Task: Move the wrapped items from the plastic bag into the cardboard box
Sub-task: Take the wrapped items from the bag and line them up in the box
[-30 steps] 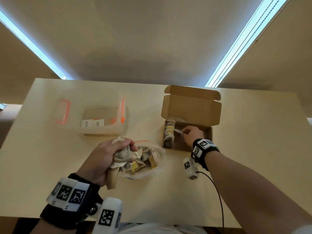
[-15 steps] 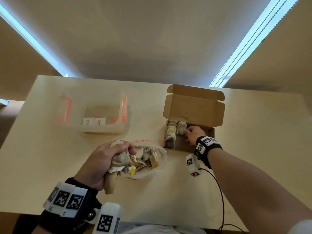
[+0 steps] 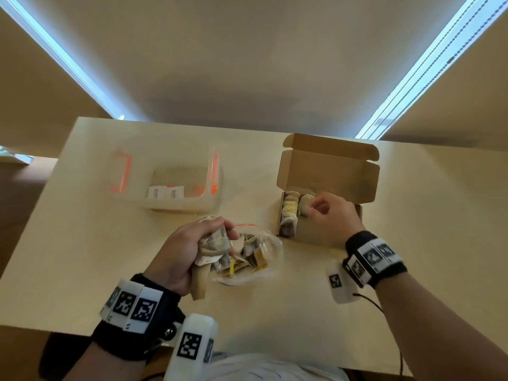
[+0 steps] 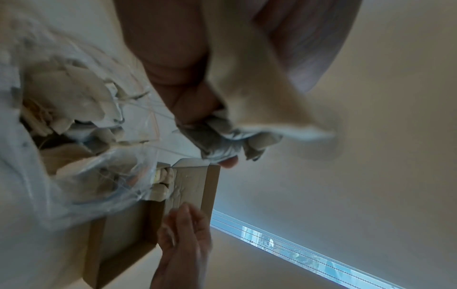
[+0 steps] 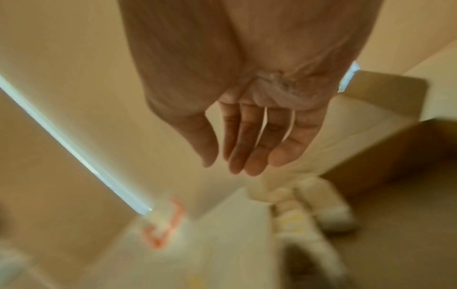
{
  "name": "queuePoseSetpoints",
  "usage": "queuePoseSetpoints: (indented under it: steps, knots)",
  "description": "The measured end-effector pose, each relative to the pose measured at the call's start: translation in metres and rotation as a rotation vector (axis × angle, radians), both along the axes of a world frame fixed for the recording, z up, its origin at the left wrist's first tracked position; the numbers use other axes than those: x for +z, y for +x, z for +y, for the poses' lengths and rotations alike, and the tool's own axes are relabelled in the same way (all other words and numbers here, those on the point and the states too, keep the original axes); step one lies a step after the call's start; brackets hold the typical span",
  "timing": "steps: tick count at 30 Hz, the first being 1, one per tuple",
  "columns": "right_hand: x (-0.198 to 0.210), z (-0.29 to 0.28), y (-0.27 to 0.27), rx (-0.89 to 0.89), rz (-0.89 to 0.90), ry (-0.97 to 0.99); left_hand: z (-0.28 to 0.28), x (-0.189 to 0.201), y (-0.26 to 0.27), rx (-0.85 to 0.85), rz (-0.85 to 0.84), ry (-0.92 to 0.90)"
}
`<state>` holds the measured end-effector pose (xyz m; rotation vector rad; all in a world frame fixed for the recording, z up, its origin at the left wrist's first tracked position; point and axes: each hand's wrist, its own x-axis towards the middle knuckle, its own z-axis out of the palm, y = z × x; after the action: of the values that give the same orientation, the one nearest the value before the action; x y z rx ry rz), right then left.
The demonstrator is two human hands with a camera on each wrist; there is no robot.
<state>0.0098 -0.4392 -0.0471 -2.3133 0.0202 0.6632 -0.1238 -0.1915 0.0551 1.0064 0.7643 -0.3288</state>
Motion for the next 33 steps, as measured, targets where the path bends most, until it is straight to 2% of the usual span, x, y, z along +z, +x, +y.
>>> queuePoseSetpoints:
  steps: [2,4,6,8,10,17,22,26,30,33]
  knots:
    - [0.036,0.018,-0.030,0.178,-0.029,0.206,-0.003,0.002,0.001,0.013,-0.012,-0.066]
    - [0.060,0.043,-0.059,0.370,0.087,0.342,-0.005,0.004,0.002,0.008,-0.023,-0.146]
    - [0.069,0.066,-0.077,0.432,0.175,0.448,-0.006,0.006,0.004,-0.053,-0.045,-0.142]
    - [0.072,0.079,-0.084,0.362,0.219,0.544,-0.004,0.006,0.007,-0.142,-0.094,-0.012]
    - [0.077,0.079,-0.082,0.274,0.221,0.560,0.002,0.006,0.009,-0.193,-0.143,0.106]
    - [0.089,0.049,-0.078,0.188,-0.004,0.550,0.016,-0.008,0.006,-0.186,-0.101,0.200]
    - [0.106,0.050,-0.080,0.166,0.006,0.636,0.008,-0.022,0.005,-0.147,-0.034,0.143]
    - [0.124,0.058,-0.083,0.200,0.082,0.739,-0.002,-0.039,0.004,-0.108,0.090,-0.056]
    - [0.143,0.066,-0.088,0.279,0.098,0.782,-0.011,-0.048,0.003,0.072,0.175,-0.255]
    - [0.152,0.067,-0.088,0.270,0.058,0.788,-0.010,-0.053,0.000,0.037,0.192,-0.295]
